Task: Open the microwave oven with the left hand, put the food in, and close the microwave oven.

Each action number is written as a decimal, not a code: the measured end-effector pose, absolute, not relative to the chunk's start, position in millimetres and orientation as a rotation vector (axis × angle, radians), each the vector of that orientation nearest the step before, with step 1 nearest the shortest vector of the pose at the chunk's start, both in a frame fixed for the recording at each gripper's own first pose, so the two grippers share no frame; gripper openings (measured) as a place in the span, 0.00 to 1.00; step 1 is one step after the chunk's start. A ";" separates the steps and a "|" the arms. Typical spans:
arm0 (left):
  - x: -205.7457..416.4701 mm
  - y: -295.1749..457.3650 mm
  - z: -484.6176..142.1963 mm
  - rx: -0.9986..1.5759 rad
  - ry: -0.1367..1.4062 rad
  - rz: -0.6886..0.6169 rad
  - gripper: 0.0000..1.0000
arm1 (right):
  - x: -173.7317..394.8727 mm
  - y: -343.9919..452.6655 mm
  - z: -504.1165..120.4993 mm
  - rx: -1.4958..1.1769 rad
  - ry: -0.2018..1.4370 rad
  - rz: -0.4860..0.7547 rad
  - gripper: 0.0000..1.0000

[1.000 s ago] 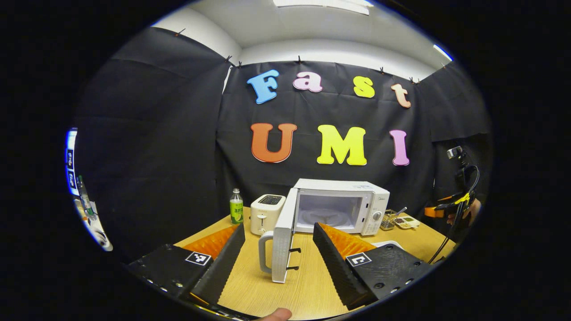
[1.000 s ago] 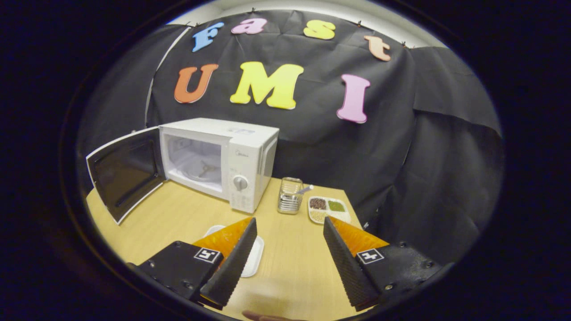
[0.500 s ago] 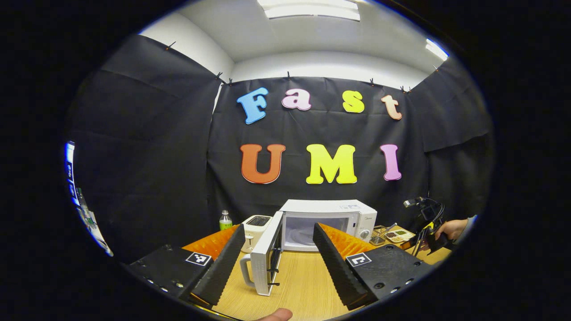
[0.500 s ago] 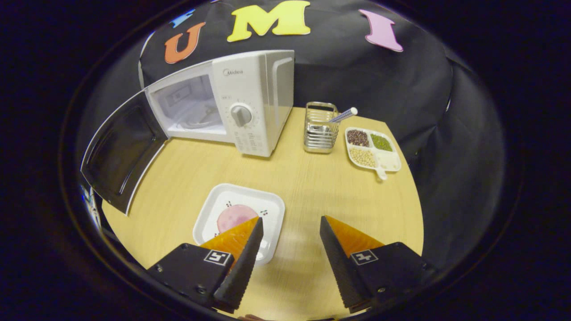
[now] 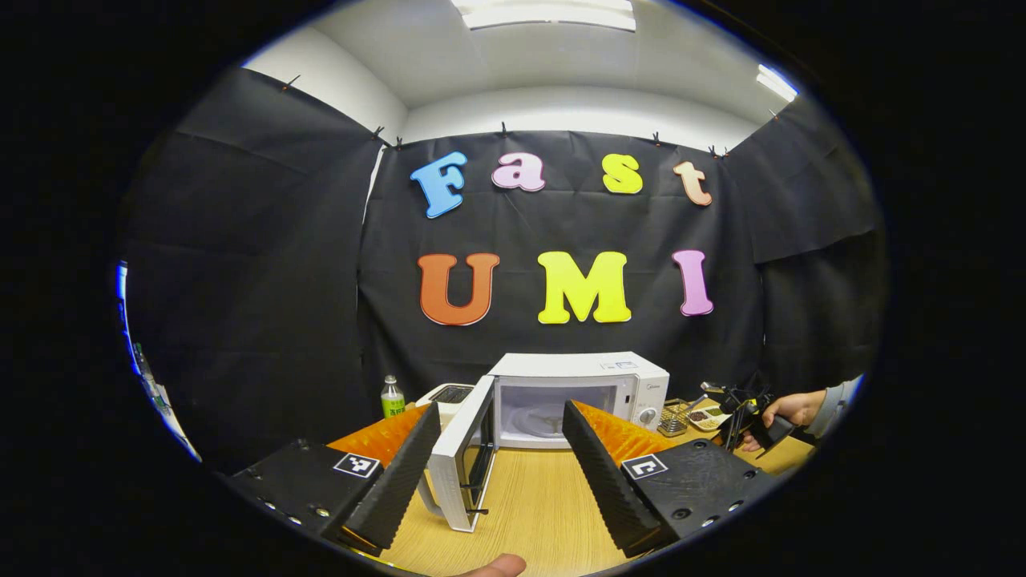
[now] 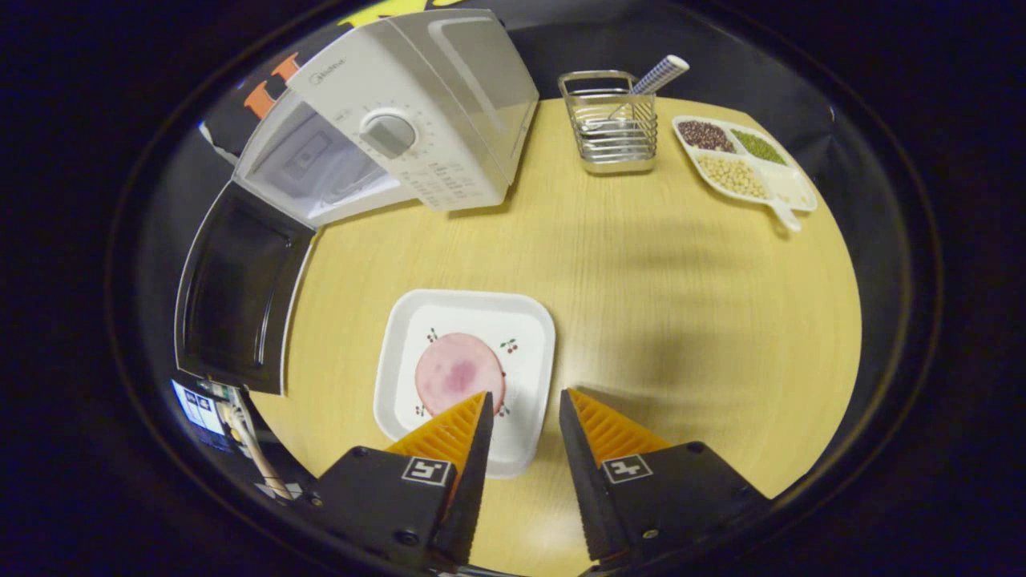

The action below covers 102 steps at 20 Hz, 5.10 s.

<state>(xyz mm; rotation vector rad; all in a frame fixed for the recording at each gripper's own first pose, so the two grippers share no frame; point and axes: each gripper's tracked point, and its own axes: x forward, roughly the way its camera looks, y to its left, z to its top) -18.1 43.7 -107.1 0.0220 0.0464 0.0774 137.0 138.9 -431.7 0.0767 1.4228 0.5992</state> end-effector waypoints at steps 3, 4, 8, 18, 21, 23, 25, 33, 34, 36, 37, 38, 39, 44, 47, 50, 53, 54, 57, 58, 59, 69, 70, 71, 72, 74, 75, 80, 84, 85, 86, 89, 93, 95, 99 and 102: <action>-13.7 42.2 -109.5 0.025 0.052 0.074 0.93 | 124.0 144.4 -445.0 0.126 1.552 0.611 0.34; -14.3 42.2 -109.4 0.023 0.051 0.074 0.93 | 123.9 139.9 -444.0 0.107 1.578 0.635 0.30; -15.0 36.1 -105.3 0.018 0.034 0.061 0.93 | 134.8 139.0 -451.5 0.131 1.600 0.660 0.04; -31.6 37.8 -98.4 0.015 0.018 0.032 0.93 | 122.0 140.2 -428.5 0.391 1.517 0.548 0.04; -33.0 41.7 -100.5 -0.001 0.015 0.026 0.93 | 112.9 150.8 -409.5 0.466 1.481 0.520 0.04; -32.8 44.8 -106.9 -0.017 0.030 0.024 0.93 | 101.6 164.6 -393.5 0.513 1.462 0.533 0.04; -34.1 49.4 -107.2 -0.025 0.032 0.022 0.93 | 91.9 178.8 -382.4 0.547 1.445 0.526 0.04; -33.5 76.8 -120.9 -0.032 0.069 0.025 0.93 | 69.4 272.1 -347.7 0.712 1.366 0.514 0.04; -34.8 81.8 -122.2 -0.037 0.070 0.033 0.94 | 72.7 283.8 -346.8 0.738 1.352 0.500 0.04; -32.4 88.3 -122.9 -0.044 0.063 0.035 0.94 | 82.0 303.5 -345.5 0.790 1.314 0.458 0.04; -29.8 90.1 -125.4 -0.046 0.068 0.029 0.94 | 88.1 311.6 -346.0 0.813 1.294 0.425 0.04; -28.3 94.7 -130.2 -0.048 0.080 0.030 0.93 | 93.8 319.7 -346.8 0.832 1.277 0.388 0.04; -28.0 99.1 -132.6 -0.047 0.087 0.034 0.94 | 99.5 329.3 -348.1 0.844 1.255 0.362 0.04; -30.8 110.5 -143.6 -0.042 0.101 0.036 0.94 | 130.4 387.6 -344.5 0.938 1.124 0.315 0.04; -27.3 115.8 -151.6 -0.031 0.111 0.031 0.94 | 155.6 415.4 -342.5 1.024 1.021 0.248 0.04; -24.6 118.4 -159.0 -0.033 0.113 0.026 0.94 | 190.7 432.7 -343.6 1.081 0.902 0.170 0.04; -23.7 115.9 -166.4 -0.059 0.129 0.007 0.94 | 219.7 450.8 -351.3 1.120 0.881 0.117 0.04; -23.2 116.4 -167.0 -0.060 0.128 0.004 0.94 | 229.9 456.6 -354.0 1.140 0.874 0.103 0.04; -23.7 120.5 -170.2 -0.053 0.128 0.005 0.94 | 259.6 469.6 -366.6 1.172 0.833 0.050 0.04; -23.8 121.2 -171.4 -0.054 0.129 0.007 0.94 | 269.2 472.1 -371.3 1.170 0.813 0.036 0.04; -23.4 121.9 -173.7 -0.057 0.131 0.009 0.94 | 276.7 474.7 -374.9 1.156 0.788 0.030 0.05; -19.9 127.8 -200.5 -0.069 0.186 0.038 0.94 | 310.5 486.8 -393.6 1.137 0.686 0.008 0.11; -19.8 126.1 -200.5 -0.073 0.187 0.033 0.94 | 310.5 488.7 -394.4 1.129 0.688 0.014 0.12; -19.3 125.9 -200.3 -0.070 0.186 0.035 0.94 | 309.1 489.1 -391.8 1.118 0.686 0.027 0.12; -20.3 127.5 -201.2 -0.066 0.187 0.039 0.93 | 308.7 488.2 -391.9 1.103 0.681 0.031 0.13; -22.6 127.9 -201.3 -0.069 0.186 0.044 0.93 | 308.1 490.1 -387.1 1.084 0.671 0.071 0.16; -23.4 129.0 -202.0 -0.073 0.188 0.049 0.93 | 306.0 489.5 -384.0 1.094 0.674 0.085 0.22; -32.0 135.1 -197.4 -0.074 0.188 0.079 0.94 | 300.5 481.1 -355.9 1.029 0.614 0.198 0.80; -39.8 136.8 -195.5 -0.066 0.175 0.100 0.94 | 283.6 449.2 -344.5 0.871 0.576 0.227 0.99; -41.5 139.5 -196.7 -0.063 0.175 0.109 0.94 | 280.0 441.3 -340.6 0.821 0.559 0.249 0.99; -42.4 141.7 -198.6 -0.058 0.177 0.119 0.94 | 276.5 431.5 -336.7 0.754 0.543 0.276 1.00; -47.2 149.3 -203.3 -0.052 0.181 0.141 0.91 | 262.8 398.2 -319.5 0.547 0.494 0.366 0.99; -43.6 164.9 -206.7 -0.008 0.174 0.190 0.94 | 240.9 347.8 -278.3 0.378 0.404 0.446 0.99; -42.4 175.7 -200.8 0.020 0.150 0.234 0.94 | 218.7 317.9 -248.5 0.341 0.355 0.474 0.99; -35.8 190.8 -191.8 0.017 0.116 0.282 0.94 | 167.1 268.0 -195.9 0.272 0.274 0.525 0.99; -25.3 206.5 -192.3 0.019 0.109 0.318 0.69 | 129.6 221.8 -152.5 0.189 0.166 0.529 1.00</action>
